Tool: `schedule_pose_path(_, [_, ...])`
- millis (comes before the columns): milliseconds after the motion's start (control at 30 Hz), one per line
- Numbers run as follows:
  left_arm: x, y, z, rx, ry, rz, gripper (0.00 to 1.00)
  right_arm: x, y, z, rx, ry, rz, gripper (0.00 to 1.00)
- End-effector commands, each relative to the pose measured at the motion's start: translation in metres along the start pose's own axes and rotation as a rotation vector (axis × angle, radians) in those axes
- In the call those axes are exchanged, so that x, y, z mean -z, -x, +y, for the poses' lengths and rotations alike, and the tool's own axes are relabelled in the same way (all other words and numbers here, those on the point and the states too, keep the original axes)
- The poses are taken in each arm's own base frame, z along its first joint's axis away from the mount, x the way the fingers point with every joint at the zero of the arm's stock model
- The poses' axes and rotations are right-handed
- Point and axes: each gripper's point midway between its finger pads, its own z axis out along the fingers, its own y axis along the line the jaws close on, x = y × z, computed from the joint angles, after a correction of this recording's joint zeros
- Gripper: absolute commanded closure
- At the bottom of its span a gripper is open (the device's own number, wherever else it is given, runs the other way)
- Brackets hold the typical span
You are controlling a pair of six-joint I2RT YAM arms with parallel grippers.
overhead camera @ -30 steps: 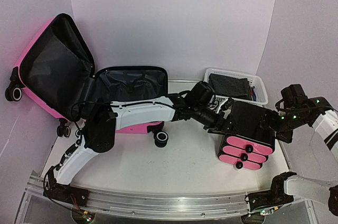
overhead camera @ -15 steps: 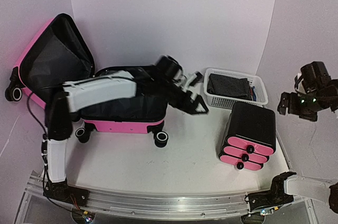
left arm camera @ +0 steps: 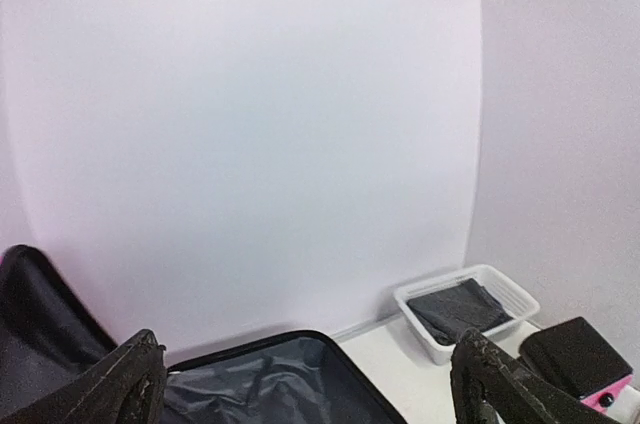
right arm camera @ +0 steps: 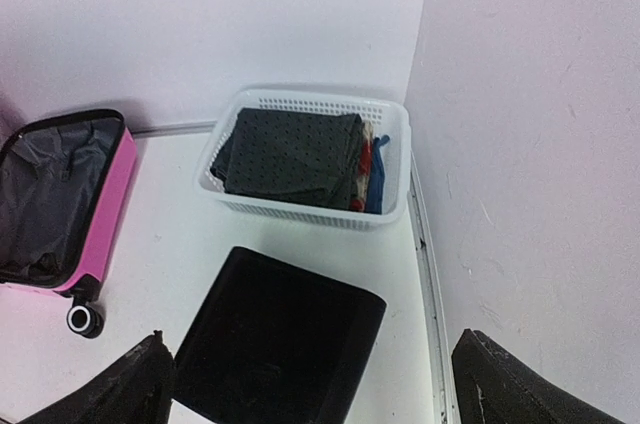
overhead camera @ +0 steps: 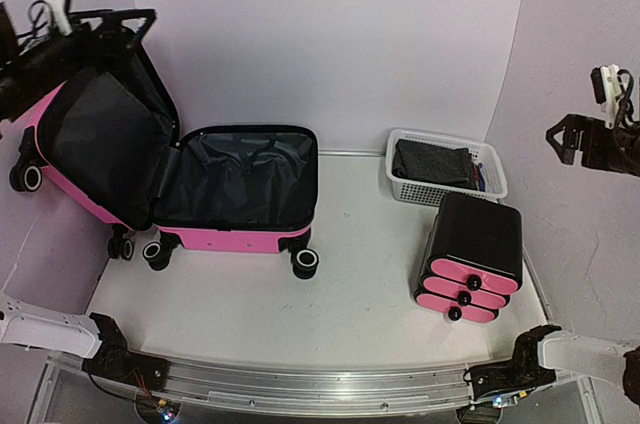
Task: Open, take out, and arrange the luggage
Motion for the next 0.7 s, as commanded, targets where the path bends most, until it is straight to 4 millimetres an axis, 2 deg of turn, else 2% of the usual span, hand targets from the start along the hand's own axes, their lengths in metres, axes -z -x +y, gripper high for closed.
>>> schedule_pose_path(0, [0.031, -0.005, 0.044, -0.075, 0.224, 0.009, 0.00, 0.027, 0.036, 0.007, 0.035, 0.054, -0.171, 0.02])
schedule_pose_path(167, [0.071, 0.015, 0.056, -0.057, 0.254, -0.089, 0.00, 0.042, 0.043, 0.003, 0.050, 0.037, -0.227, 0.02])
schedule_pose_path(300, [0.084, 0.020, 0.062, -0.073, 0.280, -0.108, 0.01, 0.049, 0.046, 0.004, 0.045, 0.047, -0.254, 0.02])
schedule_pose_path(433, [0.091, 0.024, 0.067, -0.080, 0.308, -0.119, 0.01, 0.053, 0.046, 0.003, 0.035, 0.051, -0.268, 0.02])
schedule_pose_path(533, [0.089, 0.023, 0.068, -0.089, 0.313, -0.115, 0.01, 0.052, 0.044, 0.003, 0.031, 0.049, -0.268, 0.02])
schedule_pose_path(600, [0.086, 0.021, 0.067, -0.093, 0.314, -0.108, 0.00, 0.052, 0.040, 0.010, 0.059, 0.090, -0.274, 0.02])
schedule_pose_path(667, [0.082, 0.019, 0.067, -0.097, 0.314, -0.100, 0.00, 0.055, 0.041, 0.007, 0.048, 0.077, -0.292, 0.02])
